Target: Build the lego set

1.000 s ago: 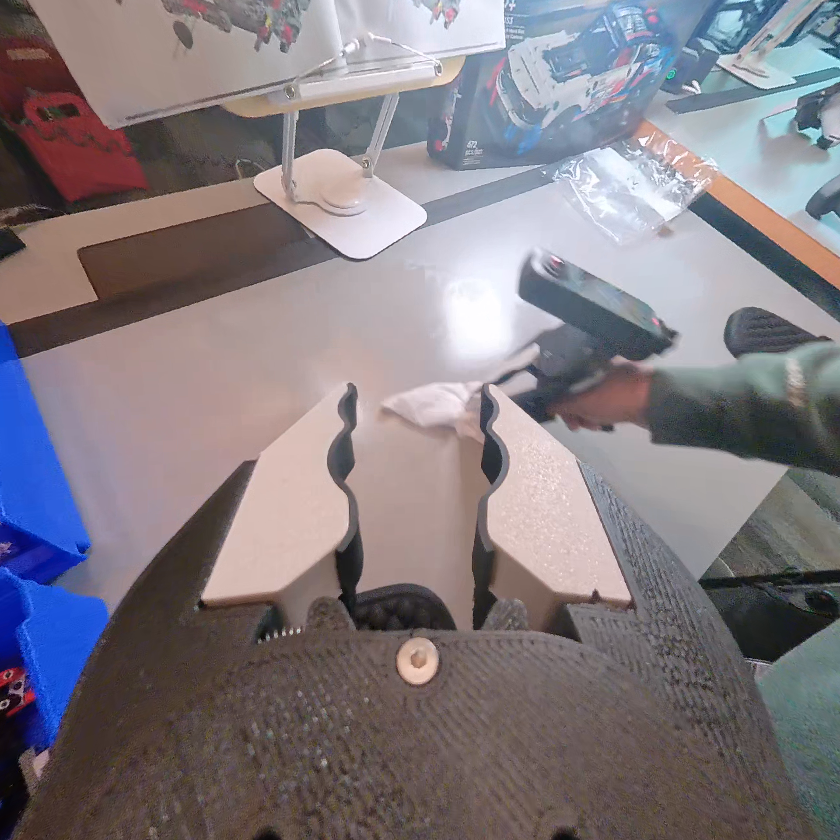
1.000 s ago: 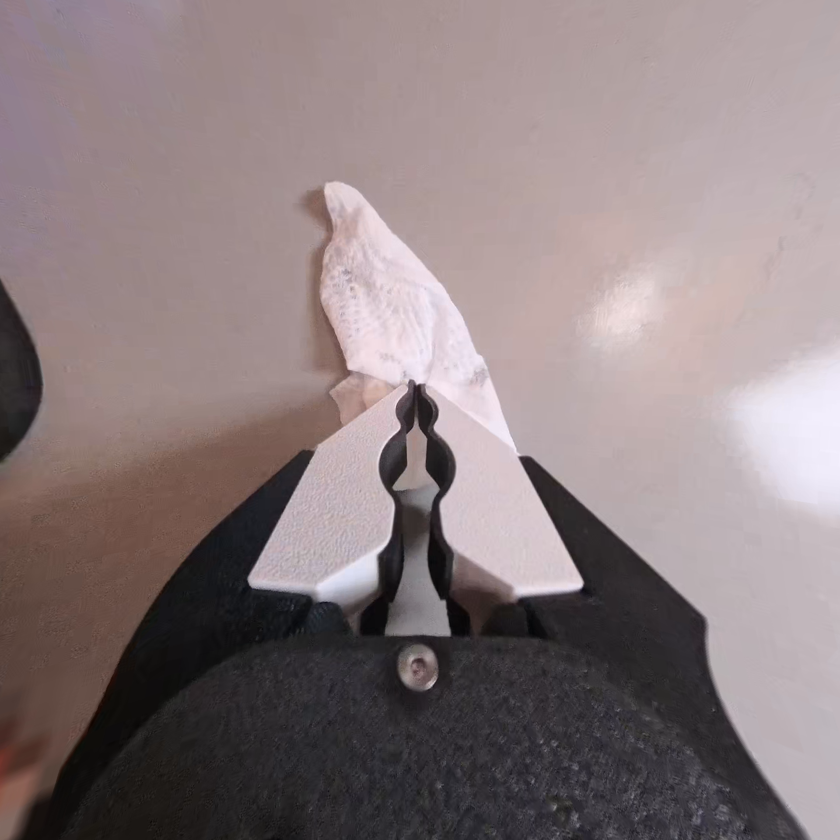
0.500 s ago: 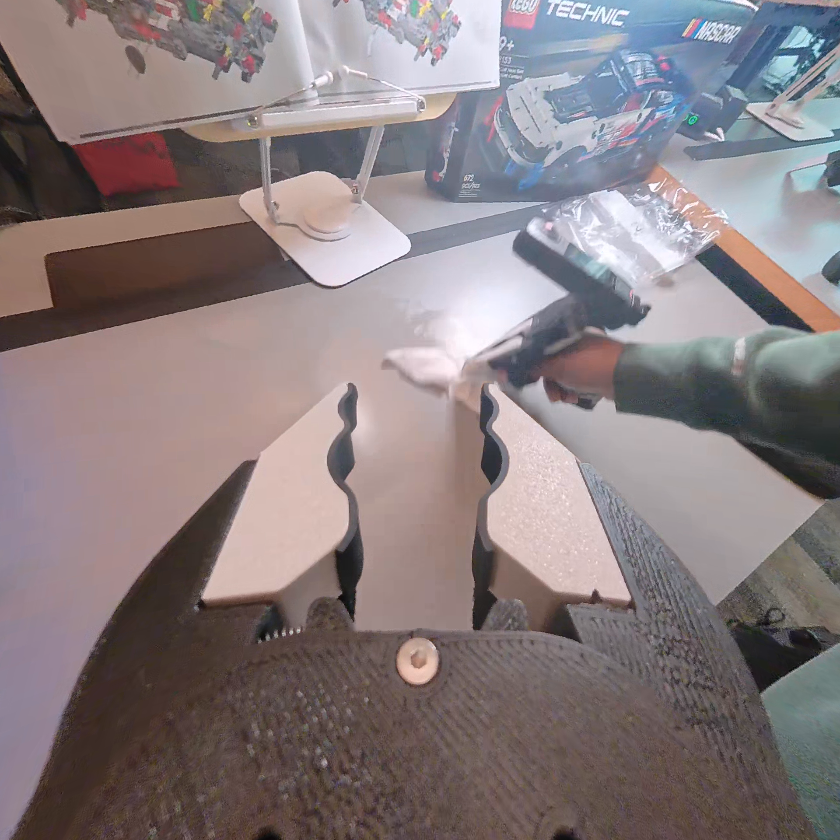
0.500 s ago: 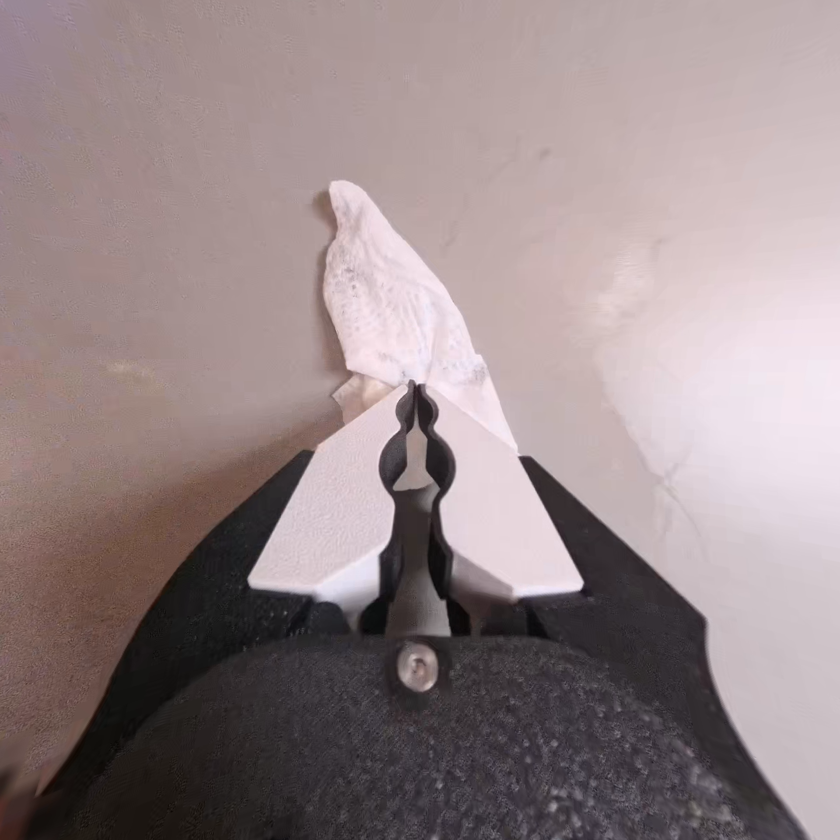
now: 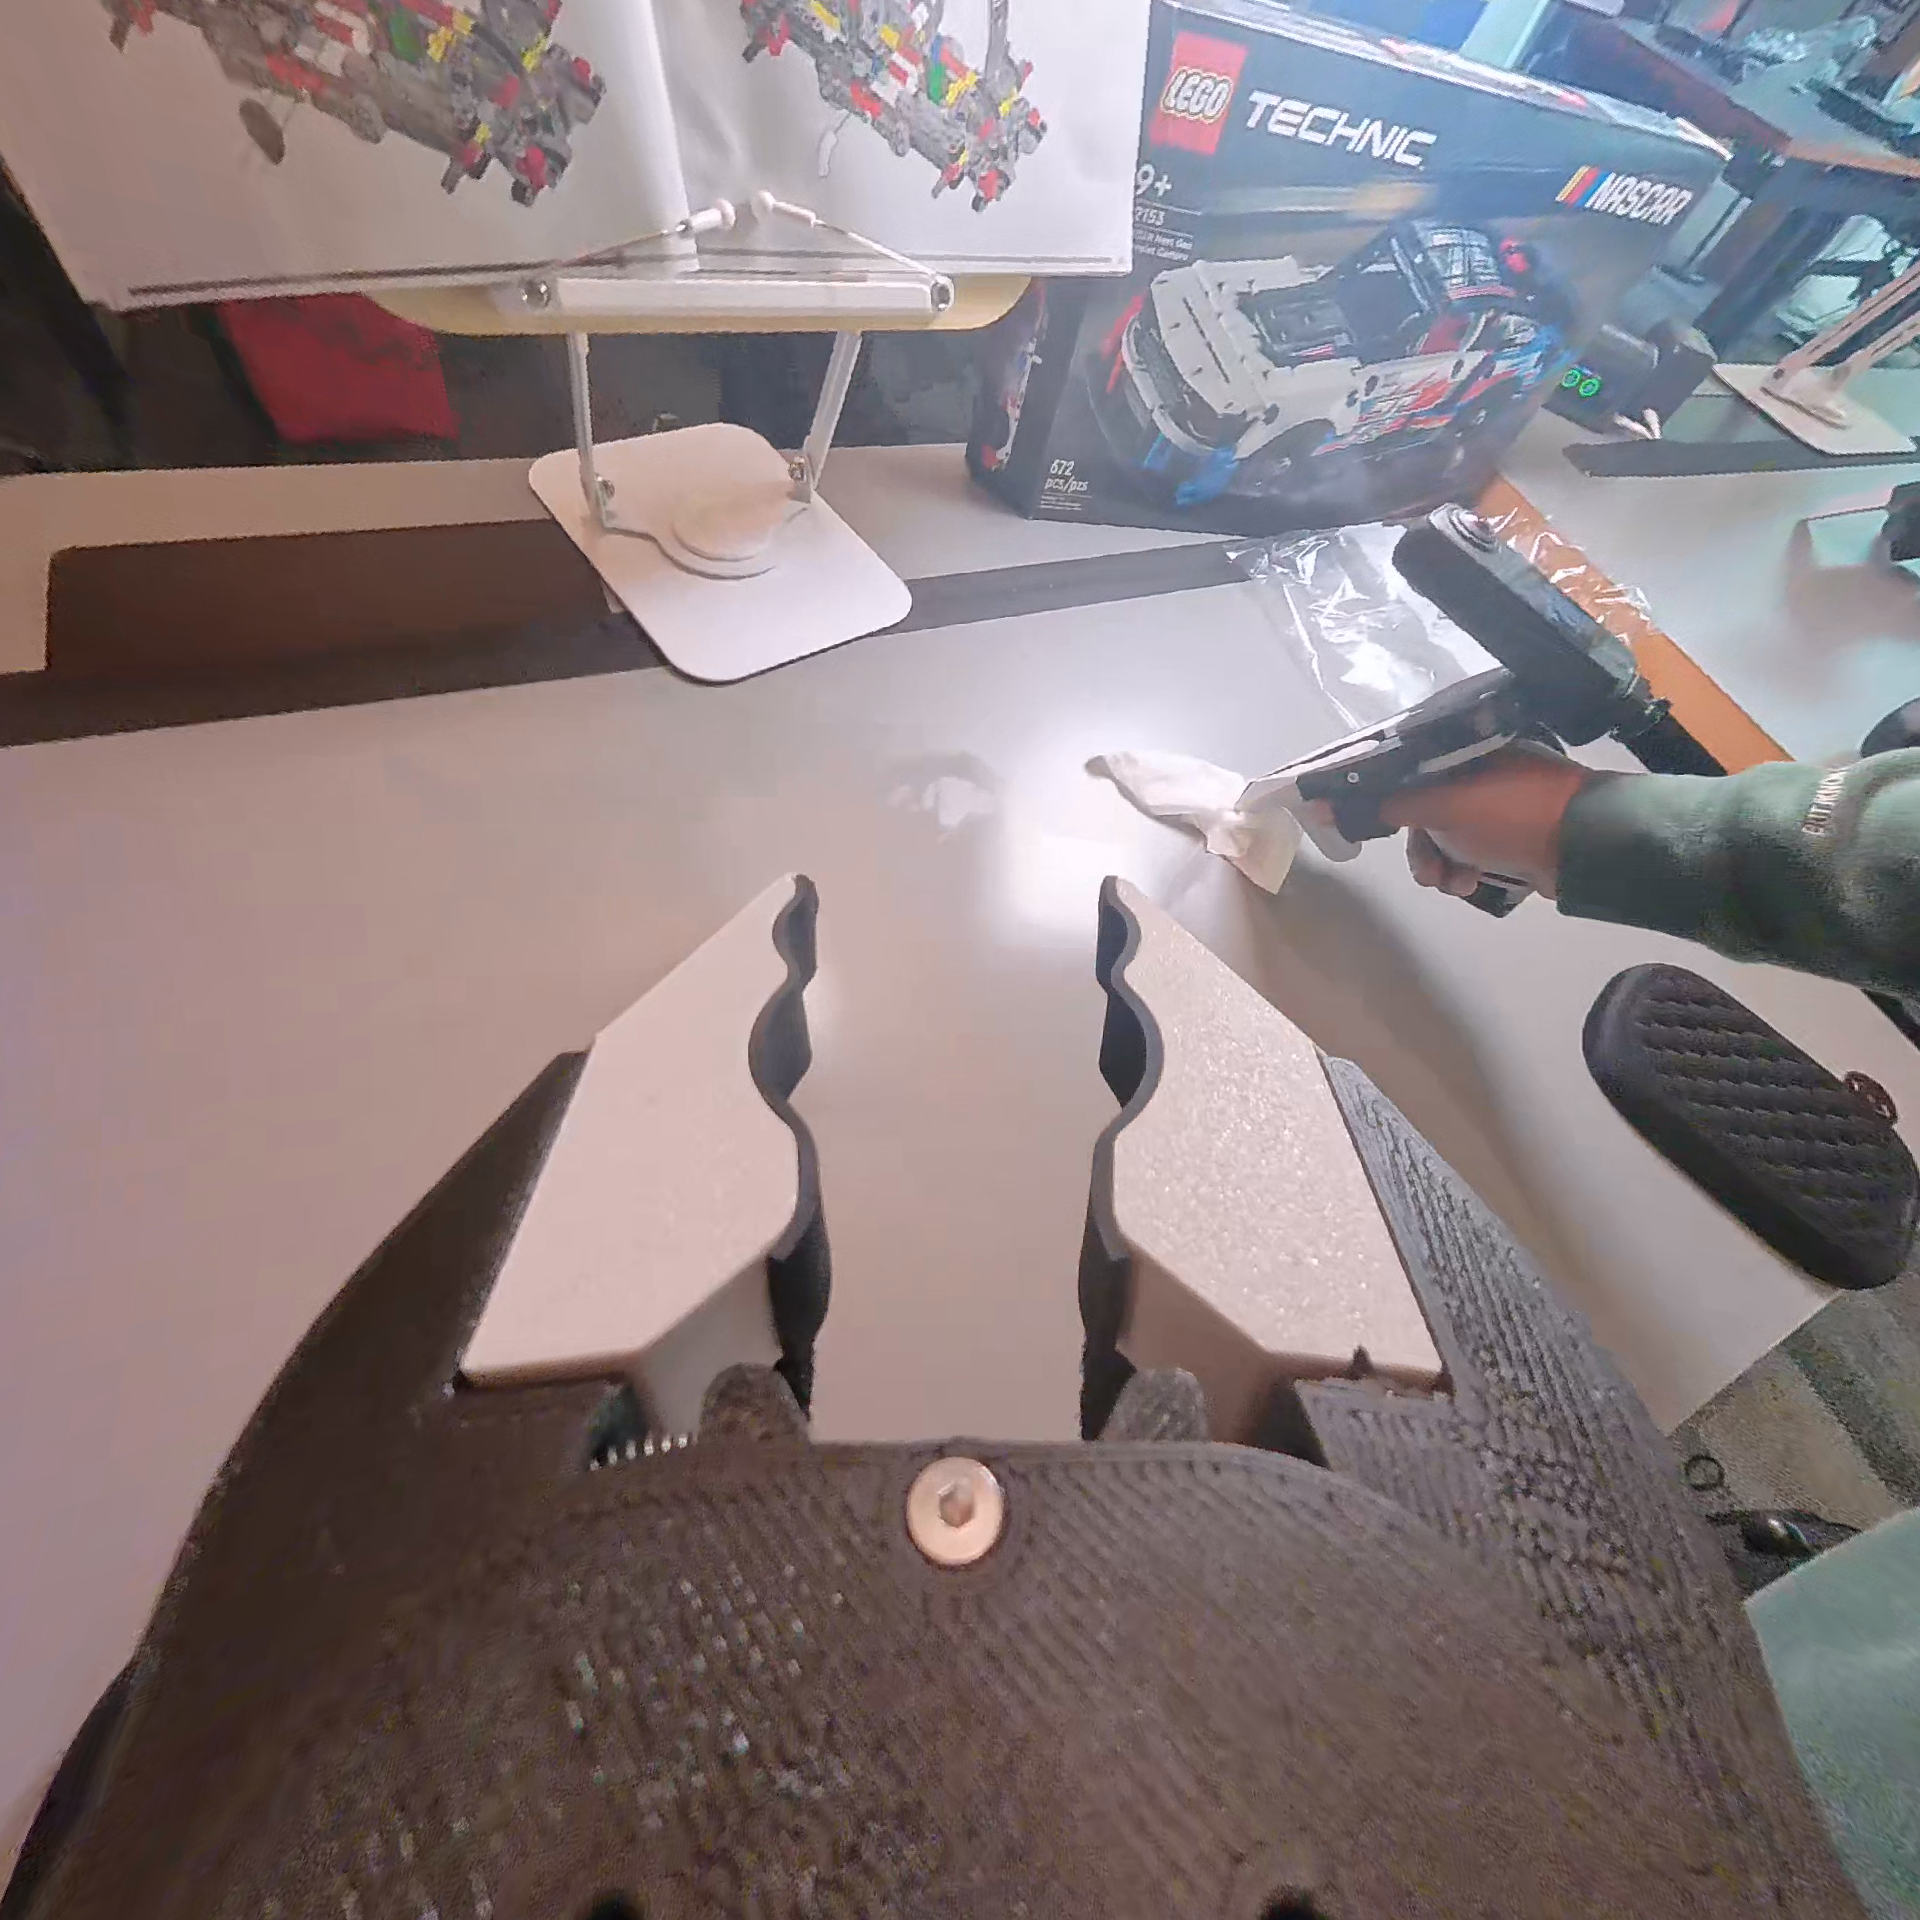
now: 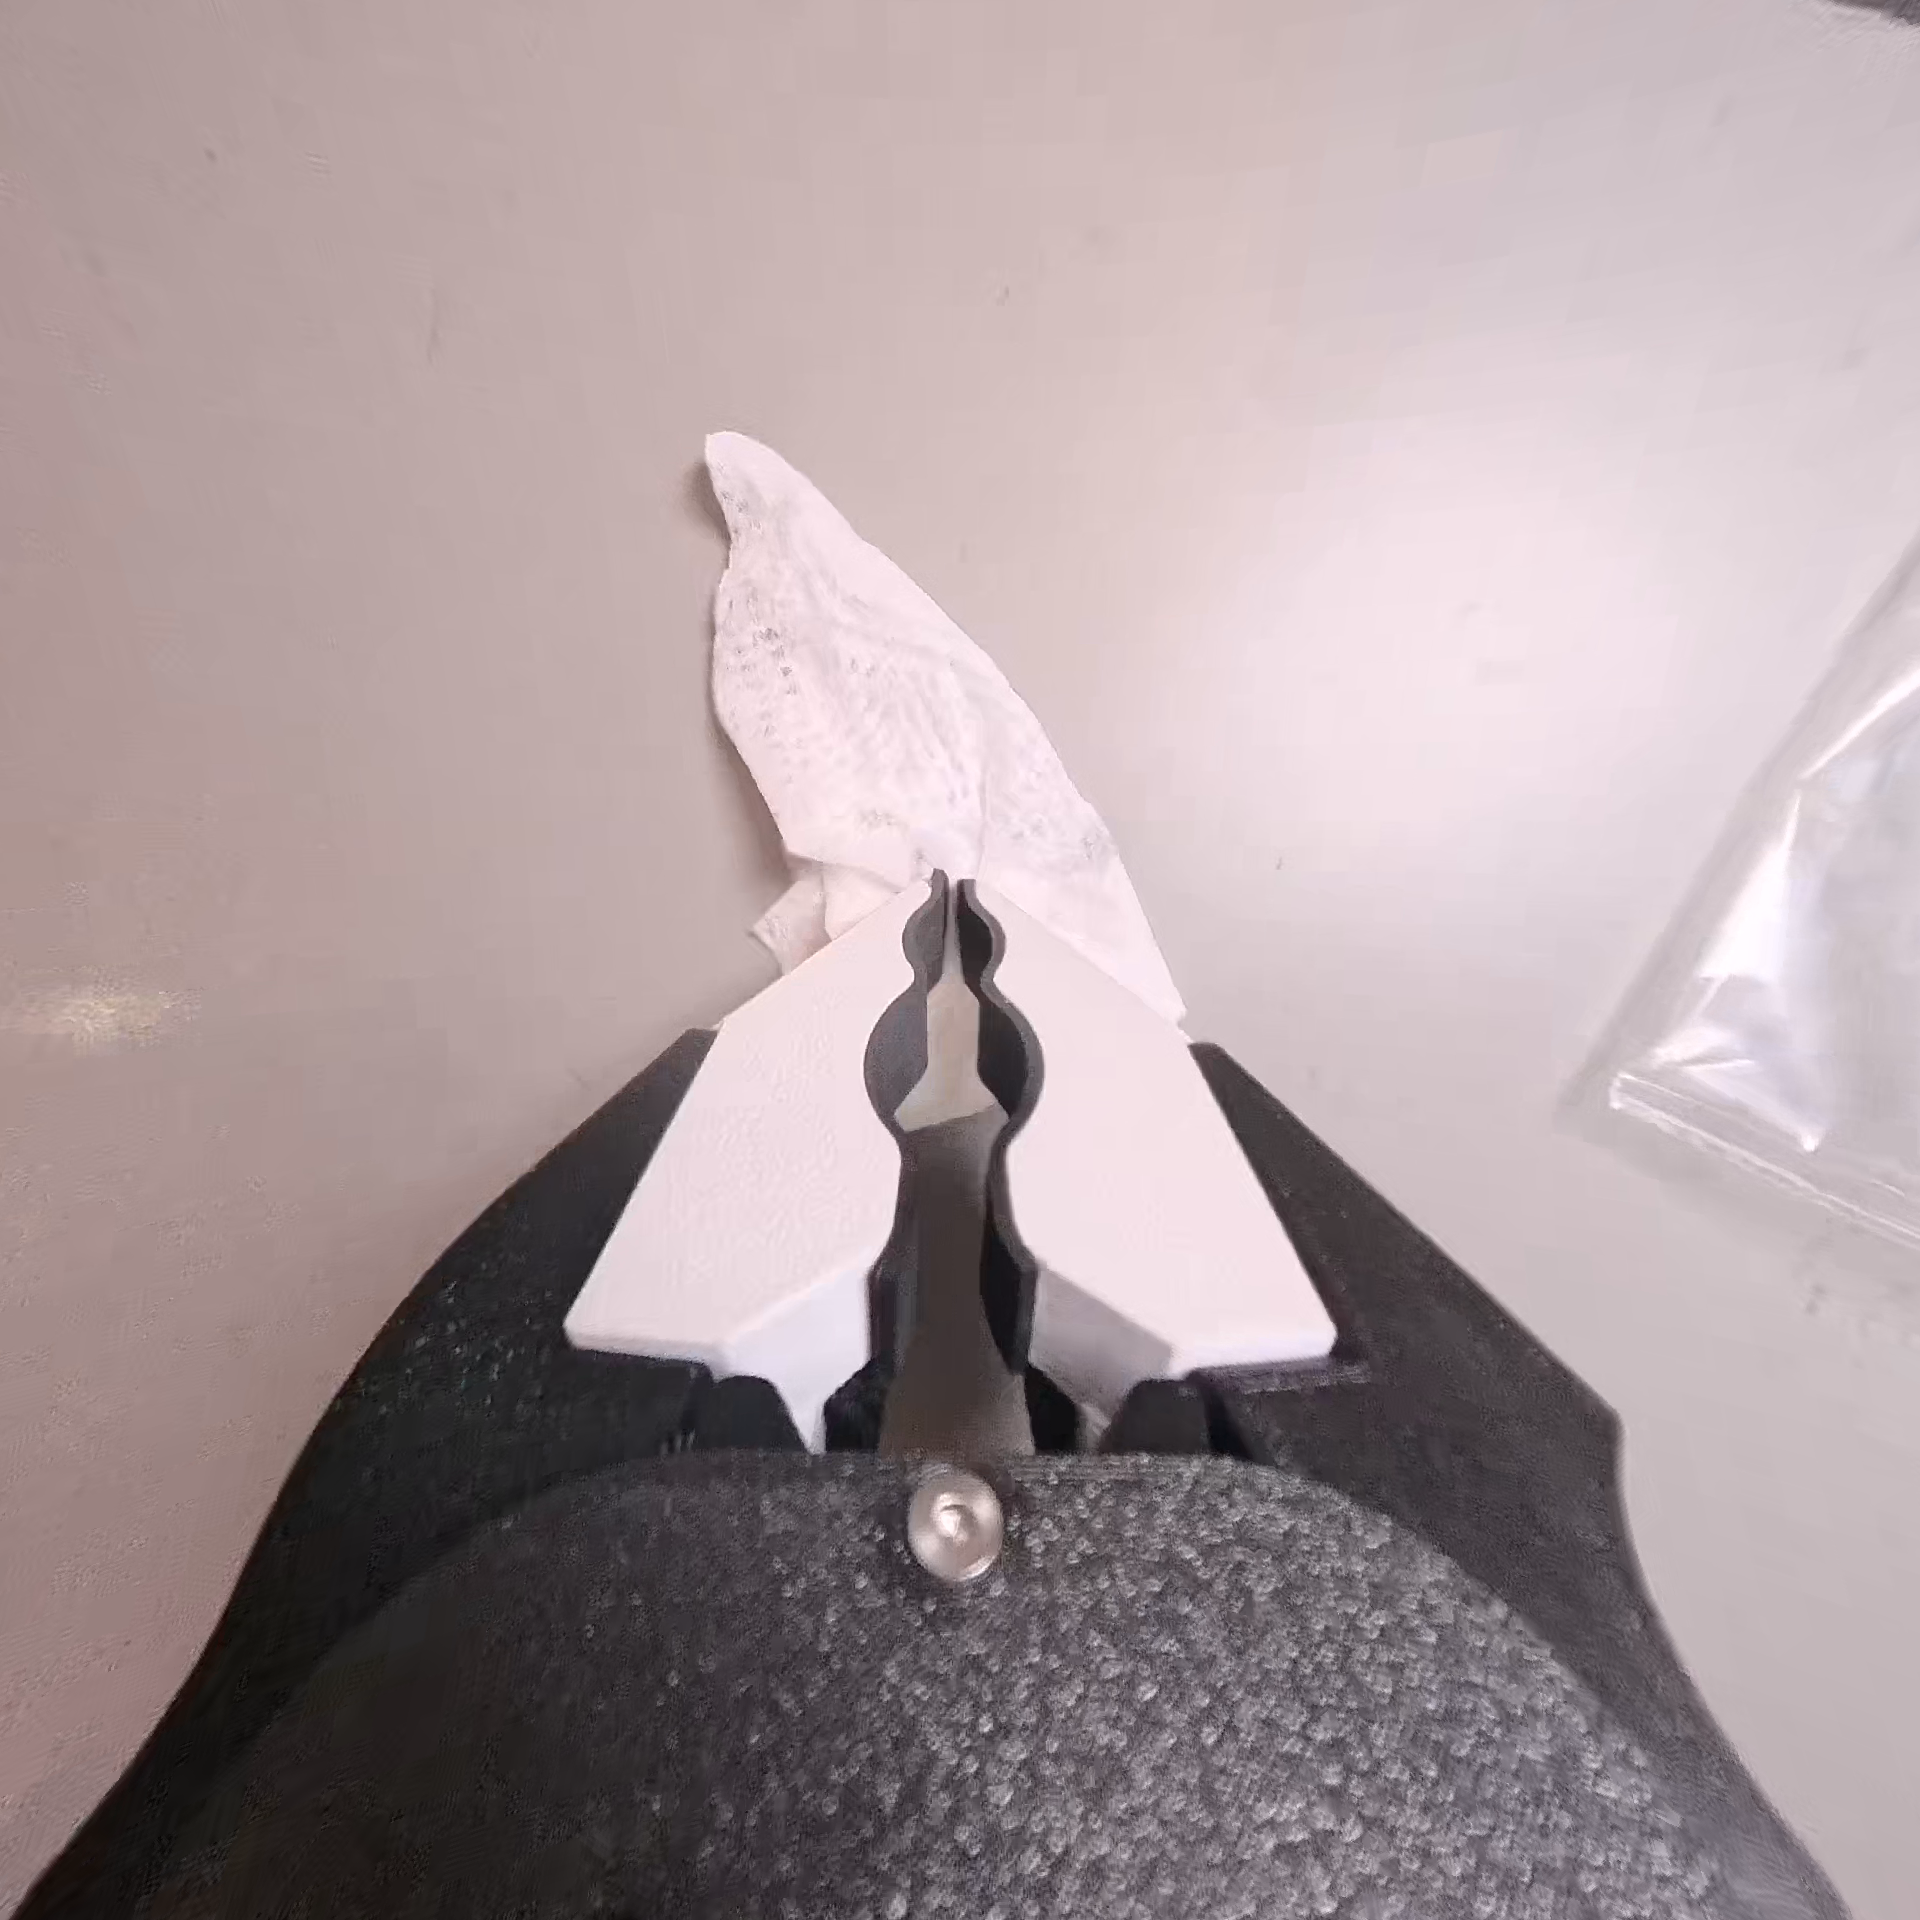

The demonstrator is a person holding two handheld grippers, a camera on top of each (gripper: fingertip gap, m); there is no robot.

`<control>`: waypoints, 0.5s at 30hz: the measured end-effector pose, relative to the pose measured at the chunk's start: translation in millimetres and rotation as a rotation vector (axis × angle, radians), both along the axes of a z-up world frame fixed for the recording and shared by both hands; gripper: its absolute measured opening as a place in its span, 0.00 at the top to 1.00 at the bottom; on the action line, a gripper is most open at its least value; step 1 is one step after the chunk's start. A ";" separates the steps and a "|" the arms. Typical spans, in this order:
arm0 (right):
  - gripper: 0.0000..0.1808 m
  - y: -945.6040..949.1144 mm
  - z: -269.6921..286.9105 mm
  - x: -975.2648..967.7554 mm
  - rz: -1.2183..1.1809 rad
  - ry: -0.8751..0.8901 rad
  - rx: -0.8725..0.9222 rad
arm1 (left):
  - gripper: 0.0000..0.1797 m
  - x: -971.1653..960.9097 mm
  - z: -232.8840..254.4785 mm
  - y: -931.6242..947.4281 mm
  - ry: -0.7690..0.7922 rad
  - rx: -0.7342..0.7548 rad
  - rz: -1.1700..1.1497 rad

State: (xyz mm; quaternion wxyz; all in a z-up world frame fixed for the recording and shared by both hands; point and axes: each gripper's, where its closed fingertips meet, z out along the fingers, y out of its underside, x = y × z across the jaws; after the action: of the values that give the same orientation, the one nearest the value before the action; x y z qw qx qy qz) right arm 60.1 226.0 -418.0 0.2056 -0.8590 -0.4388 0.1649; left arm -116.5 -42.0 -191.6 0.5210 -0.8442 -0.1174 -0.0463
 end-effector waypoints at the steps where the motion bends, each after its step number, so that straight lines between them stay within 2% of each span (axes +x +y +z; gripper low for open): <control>1: 0.97 3.0 5.3 0.1 -0.017 0.030 0.012 | 0.71 1.8 2.8 2.4 0.007 0.003 -0.004; 3: 0.88 6.7 16.8 2.8 -0.046 0.084 0.015 | 0.71 4.4 7.1 4.9 0.019 0.007 -0.009; 6: 0.84 10.8 39.2 7.2 -0.030 0.173 0.065 | 0.71 8.5 8.1 4.1 0.027 0.001 -0.016; 10: 0.83 -2.2 52.4 8.9 0.110 0.211 0.131 | 0.71 17.6 3.3 2.1 0.024 -0.015 -0.033; 15: 0.87 -20.6 32.2 3.7 0.201 0.168 0.136 | 0.71 29.7 1.1 4.2 0.024 -0.028 -0.063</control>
State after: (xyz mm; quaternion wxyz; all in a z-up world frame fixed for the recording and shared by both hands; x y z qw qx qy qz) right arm 63.8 205.4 -385.7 0.2820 -0.7778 -0.5142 0.2260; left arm -86.8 -37.8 -190.5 0.5089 -0.8551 -0.0852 -0.0509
